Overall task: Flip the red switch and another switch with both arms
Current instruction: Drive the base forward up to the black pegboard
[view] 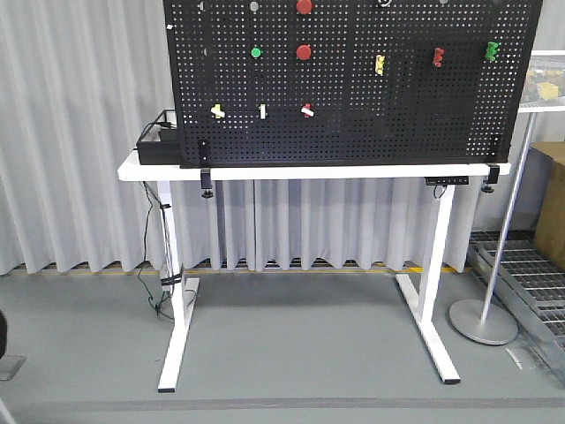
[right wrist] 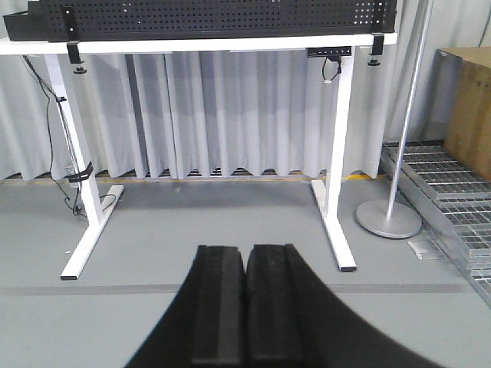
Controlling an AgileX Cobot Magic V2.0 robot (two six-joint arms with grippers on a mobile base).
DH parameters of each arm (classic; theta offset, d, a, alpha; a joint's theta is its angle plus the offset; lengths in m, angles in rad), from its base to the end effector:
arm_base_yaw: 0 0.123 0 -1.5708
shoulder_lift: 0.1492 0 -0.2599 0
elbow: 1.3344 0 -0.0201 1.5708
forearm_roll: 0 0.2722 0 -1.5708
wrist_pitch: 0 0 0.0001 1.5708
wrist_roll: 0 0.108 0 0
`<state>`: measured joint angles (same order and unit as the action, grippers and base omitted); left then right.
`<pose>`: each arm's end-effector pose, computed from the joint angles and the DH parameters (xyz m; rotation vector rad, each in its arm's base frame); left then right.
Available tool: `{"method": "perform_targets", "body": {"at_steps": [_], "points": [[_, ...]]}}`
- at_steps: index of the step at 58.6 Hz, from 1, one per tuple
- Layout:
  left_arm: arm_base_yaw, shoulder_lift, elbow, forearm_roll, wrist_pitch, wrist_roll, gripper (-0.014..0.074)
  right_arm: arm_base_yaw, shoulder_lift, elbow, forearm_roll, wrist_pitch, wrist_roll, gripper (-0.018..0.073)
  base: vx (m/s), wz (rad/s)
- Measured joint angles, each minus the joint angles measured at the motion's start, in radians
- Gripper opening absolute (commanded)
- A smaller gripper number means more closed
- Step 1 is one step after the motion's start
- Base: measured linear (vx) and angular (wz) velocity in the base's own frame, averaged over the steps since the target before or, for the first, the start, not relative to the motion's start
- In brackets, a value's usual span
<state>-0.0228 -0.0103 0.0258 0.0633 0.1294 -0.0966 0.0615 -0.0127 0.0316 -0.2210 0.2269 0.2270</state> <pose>0.1205 -0.0019 0.1922 -0.0153 1.6283 -0.0369 0.1194 0.0020 0.1804 -0.0066 1.7239 0.0114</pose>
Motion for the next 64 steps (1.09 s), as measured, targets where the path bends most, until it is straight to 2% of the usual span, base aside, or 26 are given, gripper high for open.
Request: {"method": "perform_targets", "body": {"at_steps": [64], "points": [[0.0,0.0,0.0,0.0,0.0,0.0,0.0003,0.0,0.0,0.0,0.0,0.0,0.0,-0.0006,0.12,-0.04]]}}
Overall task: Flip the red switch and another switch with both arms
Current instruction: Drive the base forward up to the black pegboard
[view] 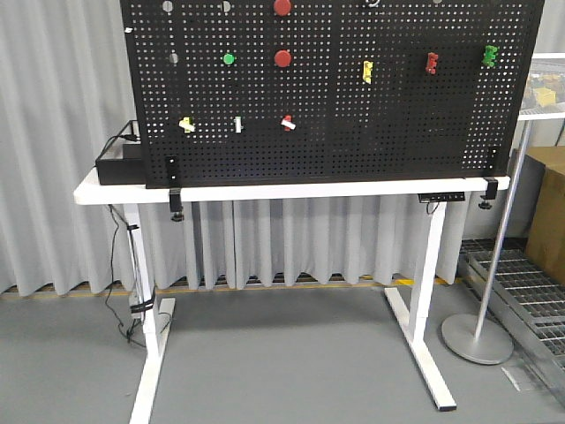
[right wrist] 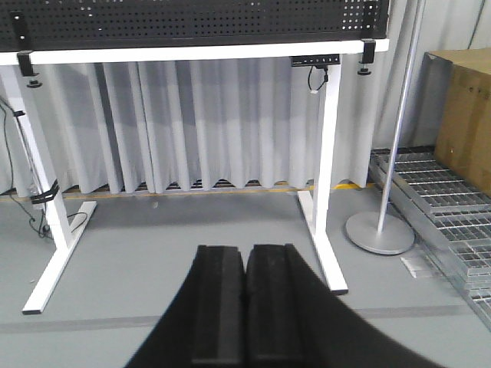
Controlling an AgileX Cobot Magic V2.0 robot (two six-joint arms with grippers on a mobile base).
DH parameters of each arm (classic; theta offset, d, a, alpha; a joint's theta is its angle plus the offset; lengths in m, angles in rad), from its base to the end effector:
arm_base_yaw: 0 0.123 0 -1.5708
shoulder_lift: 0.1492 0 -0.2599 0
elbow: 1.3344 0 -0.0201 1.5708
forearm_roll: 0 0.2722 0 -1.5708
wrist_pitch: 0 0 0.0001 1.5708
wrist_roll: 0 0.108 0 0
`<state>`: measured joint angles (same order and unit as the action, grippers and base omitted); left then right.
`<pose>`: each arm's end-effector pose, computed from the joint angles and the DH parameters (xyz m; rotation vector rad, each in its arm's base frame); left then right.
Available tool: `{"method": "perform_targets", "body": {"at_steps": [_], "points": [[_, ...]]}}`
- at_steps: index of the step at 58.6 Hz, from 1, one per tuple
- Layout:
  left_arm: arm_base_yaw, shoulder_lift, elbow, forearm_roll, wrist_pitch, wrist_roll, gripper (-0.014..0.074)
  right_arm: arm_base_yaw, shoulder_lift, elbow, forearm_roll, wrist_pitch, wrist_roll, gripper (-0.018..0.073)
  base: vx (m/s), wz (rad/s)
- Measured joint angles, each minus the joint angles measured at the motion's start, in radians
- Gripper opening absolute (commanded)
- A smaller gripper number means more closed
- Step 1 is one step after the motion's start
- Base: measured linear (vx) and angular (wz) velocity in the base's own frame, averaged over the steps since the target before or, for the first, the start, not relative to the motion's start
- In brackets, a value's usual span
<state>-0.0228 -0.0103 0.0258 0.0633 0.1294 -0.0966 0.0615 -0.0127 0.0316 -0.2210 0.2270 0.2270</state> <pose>0.1205 -0.0019 0.1922 -0.0153 1.6283 -0.0369 0.1194 0.0020 0.1804 -0.0066 1.7240 0.0114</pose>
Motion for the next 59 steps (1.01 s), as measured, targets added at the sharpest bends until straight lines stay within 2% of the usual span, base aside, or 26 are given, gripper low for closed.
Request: {"method": "perform_targets", "body": {"at_steps": [25,59], "points": [[0.0,0.0,0.0,0.0,0.0,0.0,0.0003,0.0,0.0,0.0,0.0,0.0,0.0,-0.0006,0.26,-0.04],[0.0,0.0,0.0,0.0,0.0,0.0,0.0003,0.0,0.0,0.0,0.0,0.001,0.0,-0.0006,0.38,-0.01]]}}
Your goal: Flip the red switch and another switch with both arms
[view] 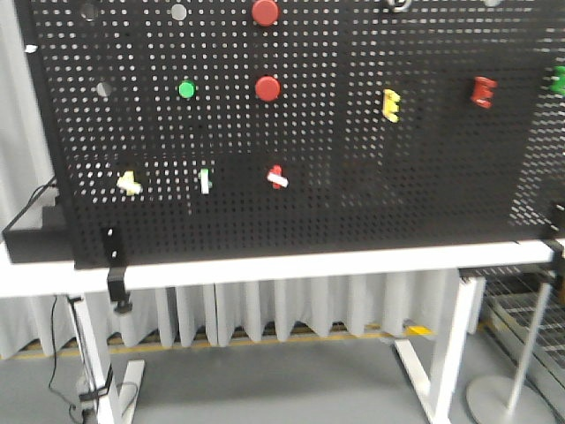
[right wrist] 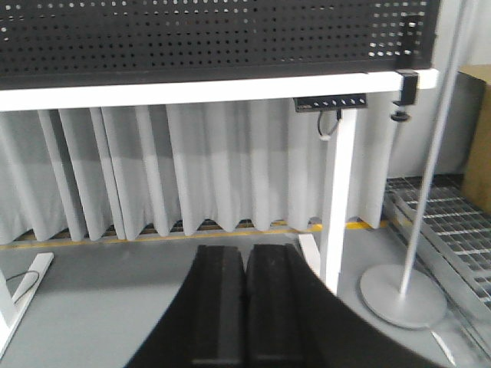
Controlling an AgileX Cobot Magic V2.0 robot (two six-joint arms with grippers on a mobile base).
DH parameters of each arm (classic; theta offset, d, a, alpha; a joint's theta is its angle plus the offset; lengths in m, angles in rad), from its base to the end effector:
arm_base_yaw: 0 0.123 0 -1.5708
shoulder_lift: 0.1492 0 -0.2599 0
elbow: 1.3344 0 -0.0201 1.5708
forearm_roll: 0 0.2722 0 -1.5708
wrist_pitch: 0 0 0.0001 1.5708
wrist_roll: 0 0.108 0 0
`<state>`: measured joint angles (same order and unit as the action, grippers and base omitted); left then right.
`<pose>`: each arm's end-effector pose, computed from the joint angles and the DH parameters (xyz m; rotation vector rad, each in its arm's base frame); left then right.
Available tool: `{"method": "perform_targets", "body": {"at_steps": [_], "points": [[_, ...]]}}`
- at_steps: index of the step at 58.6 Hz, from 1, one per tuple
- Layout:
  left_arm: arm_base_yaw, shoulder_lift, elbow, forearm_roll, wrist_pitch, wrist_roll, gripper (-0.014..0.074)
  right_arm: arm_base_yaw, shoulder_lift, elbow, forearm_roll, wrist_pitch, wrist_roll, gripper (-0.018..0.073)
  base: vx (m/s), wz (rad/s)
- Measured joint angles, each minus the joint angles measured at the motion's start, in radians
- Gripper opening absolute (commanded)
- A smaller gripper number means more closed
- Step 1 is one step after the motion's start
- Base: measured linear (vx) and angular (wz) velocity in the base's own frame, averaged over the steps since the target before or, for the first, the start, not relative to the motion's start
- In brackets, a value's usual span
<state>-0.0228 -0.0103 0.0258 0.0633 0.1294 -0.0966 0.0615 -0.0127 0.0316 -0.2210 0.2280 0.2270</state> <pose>0.1205 -0.0019 0.1922 -0.0153 1.6283 -0.0369 0.1194 0.0020 0.1803 -0.0065 1.7249 0.0112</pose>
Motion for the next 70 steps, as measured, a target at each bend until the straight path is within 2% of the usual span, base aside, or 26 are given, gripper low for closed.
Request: {"method": "perform_targets", "body": {"at_steps": [37,70], "points": [[0.0,0.0,0.0,0.0,0.0,0.0,0.0003,0.0,0.0,0.0,0.0,-0.001,0.0,-0.0006,0.31,0.07],[0.0,0.0,0.0,0.0,0.0,0.0,0.0003,0.0,0.0,0.0,0.0,-0.001,0.0,-0.0006,0.17,0.02]]}}
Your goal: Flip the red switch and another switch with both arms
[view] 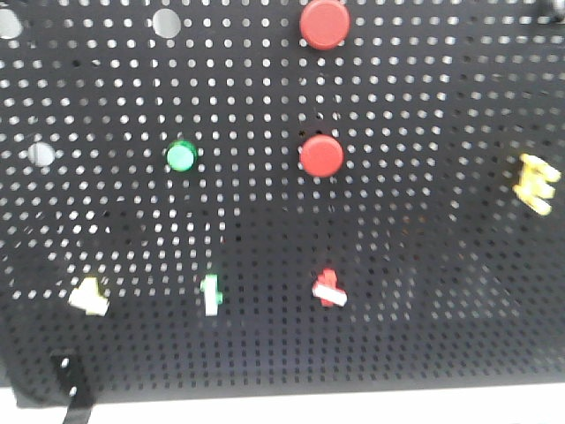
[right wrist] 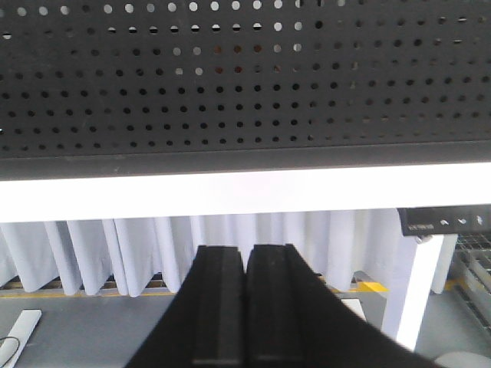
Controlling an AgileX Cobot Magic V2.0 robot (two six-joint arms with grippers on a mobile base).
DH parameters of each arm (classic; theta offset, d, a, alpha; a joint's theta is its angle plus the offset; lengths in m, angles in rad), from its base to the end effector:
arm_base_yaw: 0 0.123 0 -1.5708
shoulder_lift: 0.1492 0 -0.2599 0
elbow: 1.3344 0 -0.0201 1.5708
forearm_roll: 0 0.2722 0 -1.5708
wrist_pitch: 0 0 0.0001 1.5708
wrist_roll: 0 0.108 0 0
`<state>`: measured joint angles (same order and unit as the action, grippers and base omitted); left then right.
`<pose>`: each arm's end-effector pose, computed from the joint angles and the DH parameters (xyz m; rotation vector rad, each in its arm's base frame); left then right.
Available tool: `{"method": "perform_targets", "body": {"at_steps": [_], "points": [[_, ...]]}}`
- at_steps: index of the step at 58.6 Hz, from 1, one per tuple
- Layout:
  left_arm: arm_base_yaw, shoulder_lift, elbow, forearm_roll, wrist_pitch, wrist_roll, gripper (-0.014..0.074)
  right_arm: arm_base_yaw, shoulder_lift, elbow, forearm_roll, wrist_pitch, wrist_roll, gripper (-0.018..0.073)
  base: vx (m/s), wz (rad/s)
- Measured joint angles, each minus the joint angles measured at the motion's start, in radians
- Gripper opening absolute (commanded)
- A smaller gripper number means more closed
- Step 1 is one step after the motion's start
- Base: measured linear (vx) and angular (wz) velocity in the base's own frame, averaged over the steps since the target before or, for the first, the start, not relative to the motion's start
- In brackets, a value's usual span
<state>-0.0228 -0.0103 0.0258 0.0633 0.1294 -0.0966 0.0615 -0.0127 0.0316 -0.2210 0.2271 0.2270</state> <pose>0.1205 -0.0019 0.1922 -0.0153 1.6283 -0.0369 0.1194 0.0020 0.1804 -0.0066 1.7241 0.0114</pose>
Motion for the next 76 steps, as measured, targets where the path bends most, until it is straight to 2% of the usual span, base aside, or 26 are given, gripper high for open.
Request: {"method": "perform_targets", "body": {"at_steps": [53,67,76], "points": [[0.0,0.0,0.0,0.0,-0.007,0.0,0.0003,0.0,0.0,0.0,-0.007,-0.011,0.001,-0.0006,0.02,0.01],[0.0,0.0,0.0,0.0,-0.154,0.0,0.0003,0.0,0.0,0.0,-0.004,-0.22,0.003,-0.0006,0.0,0.0],[0.0,0.0,-0.017,0.0,-0.312,-0.022,0.0003,0.0,0.0,-0.013,-0.004,-0.36,0.003,-0.0006,0.0,0.0]]}}
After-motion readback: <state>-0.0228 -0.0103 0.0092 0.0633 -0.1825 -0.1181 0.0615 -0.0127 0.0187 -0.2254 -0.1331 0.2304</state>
